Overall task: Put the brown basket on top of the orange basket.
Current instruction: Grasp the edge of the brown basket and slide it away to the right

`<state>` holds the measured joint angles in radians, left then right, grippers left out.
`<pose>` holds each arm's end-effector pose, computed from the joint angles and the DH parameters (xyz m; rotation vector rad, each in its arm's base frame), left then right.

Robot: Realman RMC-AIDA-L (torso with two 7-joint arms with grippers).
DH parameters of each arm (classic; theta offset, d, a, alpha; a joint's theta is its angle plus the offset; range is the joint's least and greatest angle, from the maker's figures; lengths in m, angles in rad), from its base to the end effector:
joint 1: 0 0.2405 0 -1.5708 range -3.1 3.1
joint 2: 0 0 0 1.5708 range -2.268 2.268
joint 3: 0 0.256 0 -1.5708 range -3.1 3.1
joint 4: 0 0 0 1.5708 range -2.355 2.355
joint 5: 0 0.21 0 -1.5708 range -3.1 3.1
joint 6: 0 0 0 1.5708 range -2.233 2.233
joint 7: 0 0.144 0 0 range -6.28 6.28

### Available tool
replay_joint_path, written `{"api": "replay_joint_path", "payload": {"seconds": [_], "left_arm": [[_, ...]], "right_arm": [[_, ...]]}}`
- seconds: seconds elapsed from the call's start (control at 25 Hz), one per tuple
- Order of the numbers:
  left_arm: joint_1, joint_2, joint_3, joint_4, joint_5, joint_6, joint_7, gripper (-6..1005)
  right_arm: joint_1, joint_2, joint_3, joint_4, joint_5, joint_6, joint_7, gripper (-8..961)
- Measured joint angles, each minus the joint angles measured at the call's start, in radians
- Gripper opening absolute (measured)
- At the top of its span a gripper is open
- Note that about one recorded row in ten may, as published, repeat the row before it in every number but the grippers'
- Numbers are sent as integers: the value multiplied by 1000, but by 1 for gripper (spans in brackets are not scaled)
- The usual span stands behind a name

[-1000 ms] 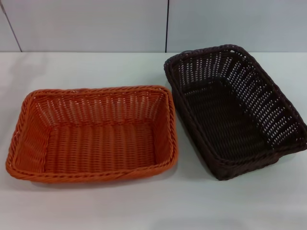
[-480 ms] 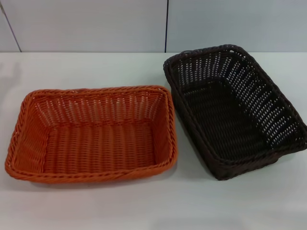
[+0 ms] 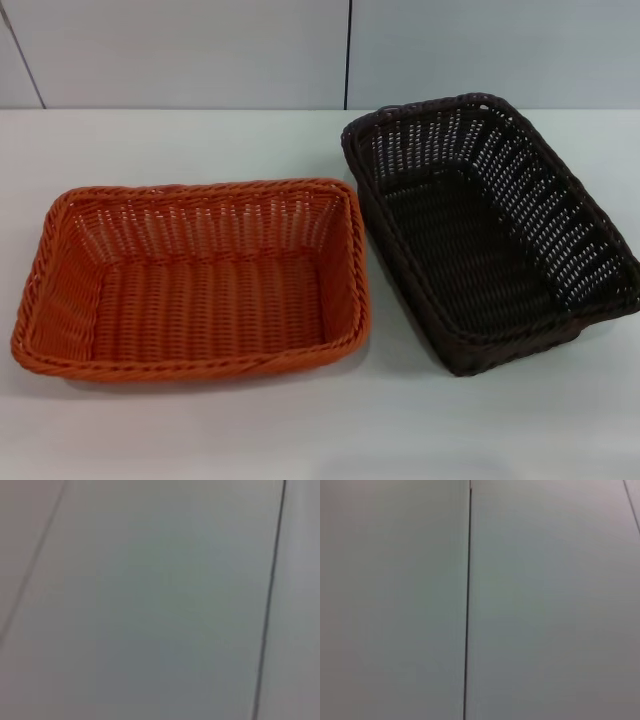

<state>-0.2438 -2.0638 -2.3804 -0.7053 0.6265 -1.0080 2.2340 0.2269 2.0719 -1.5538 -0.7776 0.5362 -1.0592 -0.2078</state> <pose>-0.3591 0.3282 0.1694 -1.2329 -0.5818 -0.9832 0.2958 0.3480 0.1182 -1.0537 0.2635 0.7156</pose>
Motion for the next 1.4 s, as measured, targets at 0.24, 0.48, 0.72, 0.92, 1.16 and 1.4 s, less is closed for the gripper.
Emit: {"api": "replay_joint_path", "payload": {"seconds": [0.24, 0.48, 0.72, 0.92, 1.16, 1.4], "left_arm": [[6, 4, -122, 123, -29, -31, 135, 464], [16, 5, -143, 137, -22, -36, 137, 463], [28, 5, -144, 137, -30, -33, 135, 463], [22, 5, -144, 143, -31, -26, 135, 462], [17, 5, -140, 144, -32, -27, 133, 461], [14, 5, -138, 144, -33, -31, 131, 460]], "right_arm": [[-53, 14, -32, -131, 3, 181, -27, 636], [-128, 9, -61, -367, 5, 442, -23, 637], [-195, 8, -6, -709, 9, 855, -22, 637], [-197, 7, 59, -847, 42, 1100, -21, 637], [-166, 4, 192, -1048, 70, 1482, -19, 630], [-89, 4, 338, -1177, 90, 1834, -17, 627]]}}
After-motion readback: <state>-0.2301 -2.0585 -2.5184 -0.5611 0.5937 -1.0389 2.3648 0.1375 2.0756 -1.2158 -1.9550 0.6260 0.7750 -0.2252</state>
